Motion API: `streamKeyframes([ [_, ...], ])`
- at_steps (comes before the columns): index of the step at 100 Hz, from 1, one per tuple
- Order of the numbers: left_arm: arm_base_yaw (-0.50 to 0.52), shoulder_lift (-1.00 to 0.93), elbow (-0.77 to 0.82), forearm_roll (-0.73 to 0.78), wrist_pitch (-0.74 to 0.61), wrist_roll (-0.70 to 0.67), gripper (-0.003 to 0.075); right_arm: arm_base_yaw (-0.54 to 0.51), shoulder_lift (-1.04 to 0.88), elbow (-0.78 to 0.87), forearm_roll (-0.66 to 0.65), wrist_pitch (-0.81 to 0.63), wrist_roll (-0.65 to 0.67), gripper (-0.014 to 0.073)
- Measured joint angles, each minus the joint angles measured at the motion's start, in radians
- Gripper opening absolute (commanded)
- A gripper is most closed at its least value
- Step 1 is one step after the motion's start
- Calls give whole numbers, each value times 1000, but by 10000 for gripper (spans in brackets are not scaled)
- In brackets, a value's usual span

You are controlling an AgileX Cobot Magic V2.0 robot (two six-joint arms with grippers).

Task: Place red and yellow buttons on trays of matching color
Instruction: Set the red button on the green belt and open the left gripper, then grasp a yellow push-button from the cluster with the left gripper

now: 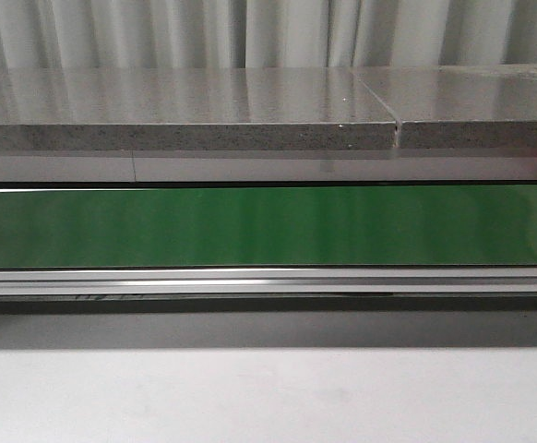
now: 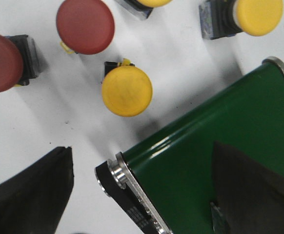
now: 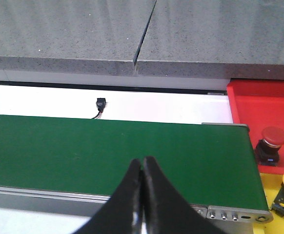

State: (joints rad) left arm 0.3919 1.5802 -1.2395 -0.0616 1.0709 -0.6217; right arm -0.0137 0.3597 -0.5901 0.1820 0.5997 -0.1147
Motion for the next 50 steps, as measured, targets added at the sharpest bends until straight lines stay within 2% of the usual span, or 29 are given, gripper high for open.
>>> streamKeyframes([
  [19, 0, 9, 26, 26, -63, -69, 554, 0, 0, 0, 0, 0, 0, -121],
  [50, 1, 103, 28, 25, -121, -83, 554, 0, 0, 0, 0, 0, 0, -121],
])
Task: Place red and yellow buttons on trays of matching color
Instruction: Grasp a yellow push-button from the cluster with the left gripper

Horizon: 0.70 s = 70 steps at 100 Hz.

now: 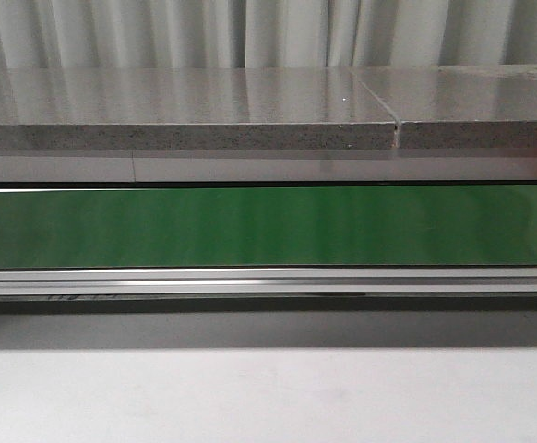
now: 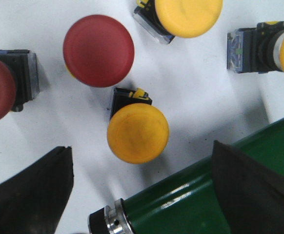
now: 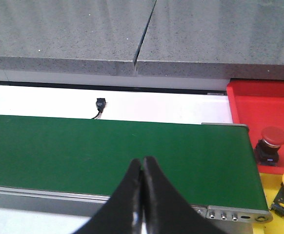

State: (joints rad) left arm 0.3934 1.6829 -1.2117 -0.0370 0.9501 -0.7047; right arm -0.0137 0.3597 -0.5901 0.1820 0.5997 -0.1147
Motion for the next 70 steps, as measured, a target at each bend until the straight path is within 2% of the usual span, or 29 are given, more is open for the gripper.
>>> streamKeyframes([
  [28, 0, 88, 2, 0, -46, 6, 550, 0, 0, 0, 0, 0, 0, -121],
  [43, 0, 112, 2, -2, -53, 21, 509, 0, 0, 0, 0, 0, 0, -121],
  [52, 0, 124, 2, -5, -58, 23, 452, 0, 0, 0, 0, 0, 0, -121],
  [70, 0, 126, 2, -6, -64, 28, 286, 0, 0, 0, 0, 0, 0, -121],
])
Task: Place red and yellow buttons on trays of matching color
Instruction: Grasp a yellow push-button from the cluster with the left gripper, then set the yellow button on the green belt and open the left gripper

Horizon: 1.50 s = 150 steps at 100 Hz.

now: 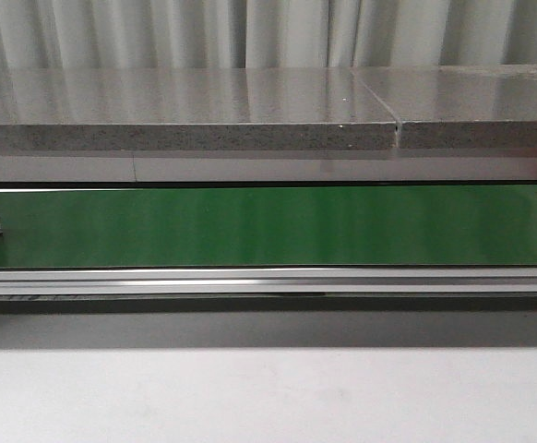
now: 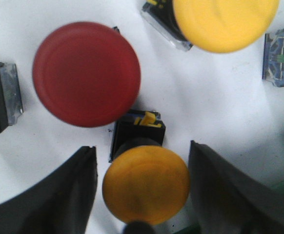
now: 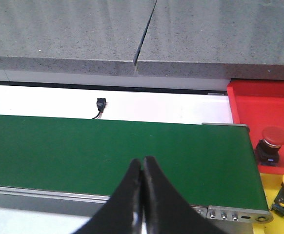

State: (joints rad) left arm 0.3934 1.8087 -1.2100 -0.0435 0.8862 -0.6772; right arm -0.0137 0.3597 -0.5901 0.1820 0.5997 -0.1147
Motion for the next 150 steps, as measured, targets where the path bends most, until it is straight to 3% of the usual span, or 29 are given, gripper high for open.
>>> streamKeyframes([
  [16, 0, 0, 0, 0, -1, 6, 206, 0, 0, 0, 0, 0, 0, -121],
  [40, -12, -27, 0, 0, 3, 79, 206, 0, 0, 0, 0, 0, 0, -121],
  [76, -41, -219, 0, 36, 77, 251, 206, 0, 0, 0, 0, 0, 0, -121],
  [107, -126, -321, 0, 71, 130, 492, 206, 0, 0, 0, 0, 0, 0, -121],
  [150, -220, -303, -29, 63, 107, 568, 206, 0, 0, 0, 0, 0, 0, -121],
])
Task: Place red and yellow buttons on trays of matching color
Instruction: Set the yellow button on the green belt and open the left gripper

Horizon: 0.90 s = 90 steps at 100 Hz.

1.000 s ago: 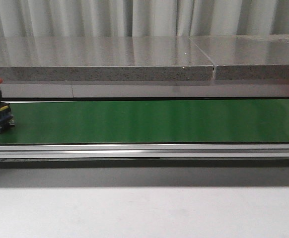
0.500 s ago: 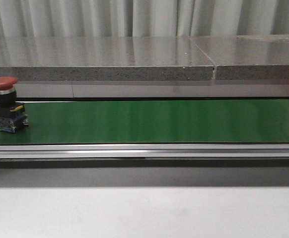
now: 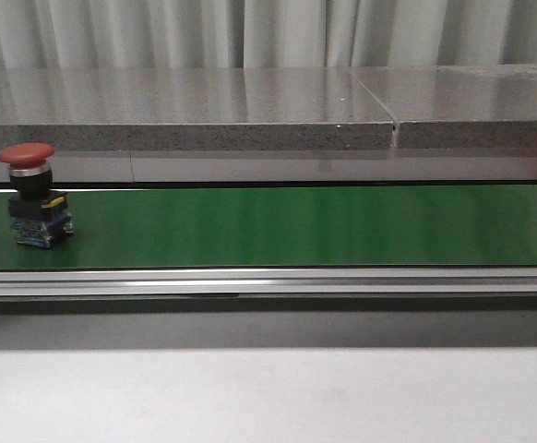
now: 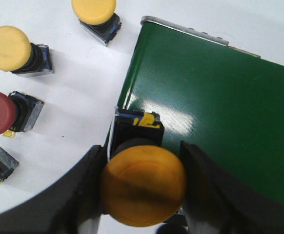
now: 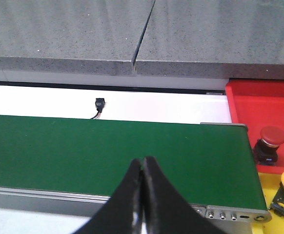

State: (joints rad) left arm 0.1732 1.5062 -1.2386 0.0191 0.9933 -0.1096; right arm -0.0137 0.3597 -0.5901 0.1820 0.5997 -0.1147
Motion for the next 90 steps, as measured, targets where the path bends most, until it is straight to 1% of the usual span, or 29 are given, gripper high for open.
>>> streamKeyframes([
  [19, -11, 70, -20, -7, 19, 22, 206, 0, 0, 0, 0, 0, 0, -121],
  [20, -11, 72, -22, -7, 19, 24, 206, 0, 0, 0, 0, 0, 0, -67],
  [42, -20, 118, -28, -47, 29, 53, 208, 0, 0, 0, 0, 0, 0, -67],
  [47, -20, 129, -32, -49, 33, 55, 222, 0, 0, 0, 0, 0, 0, -67],
  [52, -20, 133, -38, -54, 31, 56, 269, 0, 0, 0, 0, 0, 0, -67],
  [59, -20, 135, -46, -54, 31, 61, 394, 0, 0, 0, 0, 0, 0, -67],
  [63, -20, 137, -50, -54, 29, 65, 492, 0, 0, 0, 0, 0, 0, -67],
  [71, -22, 137, -73, -54, 29, 69, 596, 0, 0, 0, 0, 0, 0, -67],
  [75, -26, 137, -82, -52, 27, 69, 610, 0, 0, 0, 0, 0, 0, -67],
  [90, -51, 105, -101, -19, -8, 69, 606, 0, 0, 0, 0, 0, 0, -67],
])
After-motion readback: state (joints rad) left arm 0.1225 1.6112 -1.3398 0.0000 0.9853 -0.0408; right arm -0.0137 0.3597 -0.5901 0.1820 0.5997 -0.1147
